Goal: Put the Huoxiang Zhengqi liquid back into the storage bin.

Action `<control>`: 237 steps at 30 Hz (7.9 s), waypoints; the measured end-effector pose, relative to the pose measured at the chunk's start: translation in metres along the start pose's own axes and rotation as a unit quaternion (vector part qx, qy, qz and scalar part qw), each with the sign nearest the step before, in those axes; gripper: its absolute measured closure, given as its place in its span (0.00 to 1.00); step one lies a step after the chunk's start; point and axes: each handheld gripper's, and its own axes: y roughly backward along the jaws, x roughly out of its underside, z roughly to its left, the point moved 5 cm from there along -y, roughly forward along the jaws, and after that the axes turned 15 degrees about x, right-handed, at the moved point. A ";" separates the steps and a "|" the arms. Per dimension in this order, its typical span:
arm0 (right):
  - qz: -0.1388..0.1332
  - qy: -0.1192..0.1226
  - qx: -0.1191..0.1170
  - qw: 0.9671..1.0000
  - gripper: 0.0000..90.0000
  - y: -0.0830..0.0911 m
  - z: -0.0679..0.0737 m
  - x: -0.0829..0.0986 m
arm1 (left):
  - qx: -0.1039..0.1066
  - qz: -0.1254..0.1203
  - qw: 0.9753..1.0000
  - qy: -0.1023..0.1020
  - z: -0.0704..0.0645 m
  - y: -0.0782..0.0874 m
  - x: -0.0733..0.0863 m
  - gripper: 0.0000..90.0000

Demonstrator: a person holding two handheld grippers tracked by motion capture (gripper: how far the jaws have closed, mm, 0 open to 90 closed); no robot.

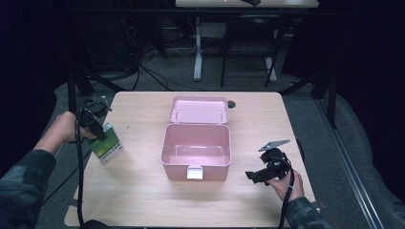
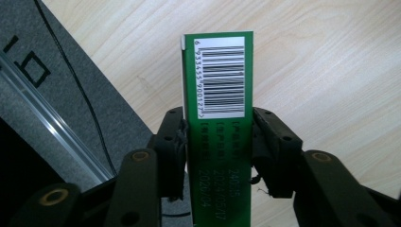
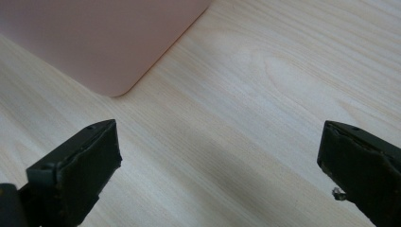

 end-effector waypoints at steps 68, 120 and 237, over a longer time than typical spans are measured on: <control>0.003 0.010 0.005 1.000 0.00 -0.001 0.000 0.001 | -0.026 0.027 0.990 -0.140 -0.088 0.081 -0.036 0.71; 0.005 0.013 0.011 1.000 0.00 0.000 0.000 0.001 | -0.064 0.042 0.974 -0.213 -0.145 0.154 -0.068 0.71; 0.013 0.025 0.003 1.000 0.00 -0.002 0.003 0.002 | 0.038 0.107 0.916 -0.384 -0.255 -0.001 -0.133 0.71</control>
